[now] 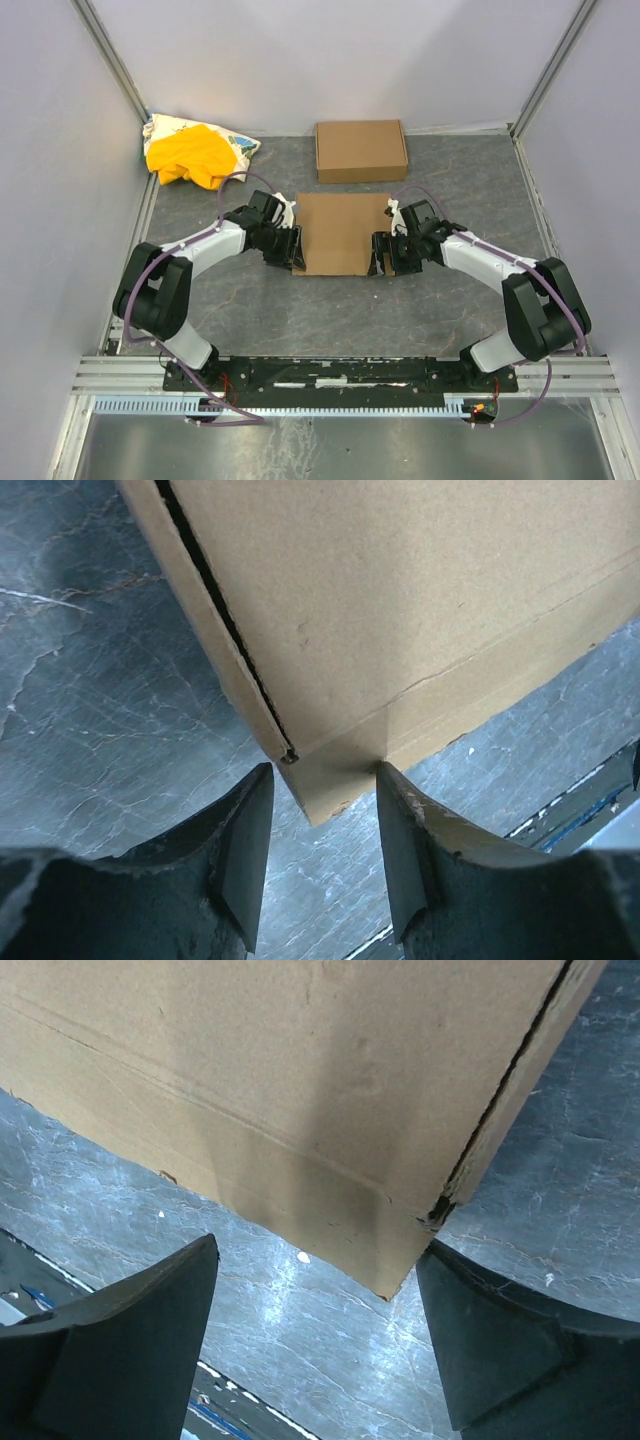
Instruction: Fold the paper box
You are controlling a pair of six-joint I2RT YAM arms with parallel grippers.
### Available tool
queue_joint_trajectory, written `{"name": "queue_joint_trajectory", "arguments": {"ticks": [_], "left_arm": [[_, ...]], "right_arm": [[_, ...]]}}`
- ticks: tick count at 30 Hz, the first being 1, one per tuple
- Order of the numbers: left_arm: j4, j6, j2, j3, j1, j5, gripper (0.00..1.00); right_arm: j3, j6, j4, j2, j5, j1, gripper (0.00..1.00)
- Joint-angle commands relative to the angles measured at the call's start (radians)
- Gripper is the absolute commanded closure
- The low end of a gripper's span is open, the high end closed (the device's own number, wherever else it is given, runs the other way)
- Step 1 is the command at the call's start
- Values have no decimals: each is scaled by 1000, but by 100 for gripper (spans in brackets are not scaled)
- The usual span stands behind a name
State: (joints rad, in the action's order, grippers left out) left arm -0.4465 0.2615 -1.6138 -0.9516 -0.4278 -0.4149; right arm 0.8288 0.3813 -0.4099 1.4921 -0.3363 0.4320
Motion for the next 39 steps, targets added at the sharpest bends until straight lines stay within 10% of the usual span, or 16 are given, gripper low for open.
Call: {"name": "queue_joint_trajectory", "arguments": {"ticks": [1, 17, 19, 21, 23, 39], "left_arm": [[26, -6, 46, -15, -6, 69, 47], [75, 18, 240, 34, -6, 151, 48], [126, 50, 294, 66, -6, 106, 56], [202, 90, 363, 115, -5, 55, 93], [298, 146, 421, 190, -6, 0, 97], [415, 268, 389, 359, -36, 129, 97]], "right_arm": [[-7, -9, 48, -47, 31, 7, 10], [84, -48, -99, -220, 157, 8, 13], [89, -40, -64, -227, 126, 8, 29], [100, -32, -16, -220, 83, 8, 78], [122, -15, 13, -188, 74, 8, 98], [305, 3, 95, 86, 155, 8, 99]]}}
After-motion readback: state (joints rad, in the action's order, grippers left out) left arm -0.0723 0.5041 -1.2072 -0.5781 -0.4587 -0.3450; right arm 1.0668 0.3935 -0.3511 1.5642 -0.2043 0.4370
